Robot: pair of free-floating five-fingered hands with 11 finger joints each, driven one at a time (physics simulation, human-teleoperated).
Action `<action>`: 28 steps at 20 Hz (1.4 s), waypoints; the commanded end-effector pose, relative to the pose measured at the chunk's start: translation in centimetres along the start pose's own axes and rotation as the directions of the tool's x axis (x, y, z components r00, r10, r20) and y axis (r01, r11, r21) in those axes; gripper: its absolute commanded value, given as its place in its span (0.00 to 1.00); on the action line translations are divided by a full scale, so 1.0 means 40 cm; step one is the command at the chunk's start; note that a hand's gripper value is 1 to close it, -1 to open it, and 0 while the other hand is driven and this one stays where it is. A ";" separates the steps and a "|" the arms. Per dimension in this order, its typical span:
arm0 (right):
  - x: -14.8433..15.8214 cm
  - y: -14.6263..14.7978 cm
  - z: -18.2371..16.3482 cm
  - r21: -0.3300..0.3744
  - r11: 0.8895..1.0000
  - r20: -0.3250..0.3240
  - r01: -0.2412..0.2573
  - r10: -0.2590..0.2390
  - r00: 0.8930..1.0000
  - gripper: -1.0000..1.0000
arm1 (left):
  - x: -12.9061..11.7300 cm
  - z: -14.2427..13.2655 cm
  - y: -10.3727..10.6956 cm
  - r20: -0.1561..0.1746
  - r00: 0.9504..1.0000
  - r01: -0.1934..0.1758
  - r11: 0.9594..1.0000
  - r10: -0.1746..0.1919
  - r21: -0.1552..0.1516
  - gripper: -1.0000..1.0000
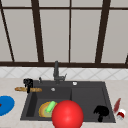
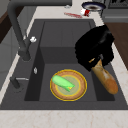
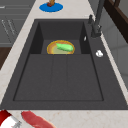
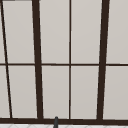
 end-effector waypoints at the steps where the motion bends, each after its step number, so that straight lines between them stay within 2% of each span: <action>1: 0.000 0.000 0.000 0.000 1.000 0.000 0.000 0.000 1.000 0.50 | -0.006 0.077 0.003 0.002 1.000 0.009 1.000 -0.009 0.000 1.00; 8: 0.000 0.000 0.000 0.000 1.000 0.000 0.000 0.000 1.000 0.50 | -0.020 0.213 0.004 0.022 0.999 0.024 1.000 -0.024 -0.006 1.00; 13: 0.000 0.000 0.000 0.000 1.000 0.000 0.000 0.000 1.000 0.50 | -0.054 0.287 0.007 0.049 0.999 0.015 1.000 -0.015 -0.016 1.00; 19: 0.000 0.000 0.000 0.000 1.000 0.000 0.000 0.000 1.000 0.50 | -0.118 0.376 -0.030 0.060 0.998 0.004 1.000 -0.005 0.005 1.00; 21: 0.000 0.000 0.000 0.000 1.000 0.000 0.000 0.000 1.000 0.50 | -0.138 0.407 -0.052 0.060 0.998 0.004 1.000 -0.005 0.013 1.00; 24: 0.000 0.000 0.000 0.000 1.000 0.000 0.000 0.000 1.000 0.50 | -0.149 0.465 -0.073 0.032 0.999 0.027 1.000 -0.027 0.011 1.00; 25: 0.000 0.000 0.000 0.000 1.000 0.000 0.000 0.000 1.000 0.50 | -0.143 0.489 -0.083 0.019 0.999 0.029 0.999 -0.029 0.020 1.00; 28: 0.000 0.000 0.000 0.000 1.000 0.000 0.000 0.000 1.000 0.50 | -0.148 0.545 -0.100 0.017 1.000 0.017 1.000 -0.017 0.016 1.00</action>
